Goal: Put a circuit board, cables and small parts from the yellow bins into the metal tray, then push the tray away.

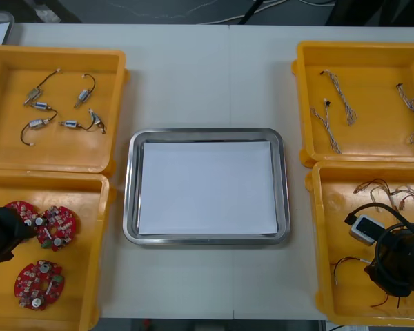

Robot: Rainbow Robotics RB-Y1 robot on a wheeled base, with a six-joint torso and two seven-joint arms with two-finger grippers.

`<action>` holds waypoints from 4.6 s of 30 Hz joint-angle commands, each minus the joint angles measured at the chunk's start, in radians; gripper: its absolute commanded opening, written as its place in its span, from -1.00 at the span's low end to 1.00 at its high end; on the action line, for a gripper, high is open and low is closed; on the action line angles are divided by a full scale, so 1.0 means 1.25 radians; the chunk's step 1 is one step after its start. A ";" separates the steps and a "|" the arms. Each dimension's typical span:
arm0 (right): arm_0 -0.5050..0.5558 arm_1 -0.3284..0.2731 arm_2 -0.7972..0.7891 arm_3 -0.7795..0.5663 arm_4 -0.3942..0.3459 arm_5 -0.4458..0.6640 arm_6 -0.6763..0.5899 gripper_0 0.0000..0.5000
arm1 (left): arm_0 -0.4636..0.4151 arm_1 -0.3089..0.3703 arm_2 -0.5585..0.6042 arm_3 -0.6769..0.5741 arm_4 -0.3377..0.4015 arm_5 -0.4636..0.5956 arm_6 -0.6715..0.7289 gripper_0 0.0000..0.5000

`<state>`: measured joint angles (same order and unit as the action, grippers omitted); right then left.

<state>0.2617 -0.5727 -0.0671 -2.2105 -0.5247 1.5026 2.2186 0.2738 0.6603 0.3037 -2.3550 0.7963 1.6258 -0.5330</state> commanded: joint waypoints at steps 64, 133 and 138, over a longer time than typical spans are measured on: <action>-0.018 0.041 -0.017 -0.067 0.039 0.084 0.021 -1.00 | 0.019 0.069 -0.157 0.014 -0.150 -0.039 0.208 1.00; -0.409 -0.004 -0.135 -0.124 -0.069 0.334 -0.546 -1.00 | 0.082 -0.019 -0.279 0.041 -0.241 -0.119 0.248 1.00; -0.404 0.013 -0.108 -0.139 -0.044 0.334 -0.607 -1.00 | 0.082 -0.034 -0.287 0.041 -0.248 -0.118 0.246 1.00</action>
<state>-0.2286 -0.5597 -0.2334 -2.3391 -0.6078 1.9165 1.5060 0.3425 0.6450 -0.0318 -2.2935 0.5011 1.4741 -0.2635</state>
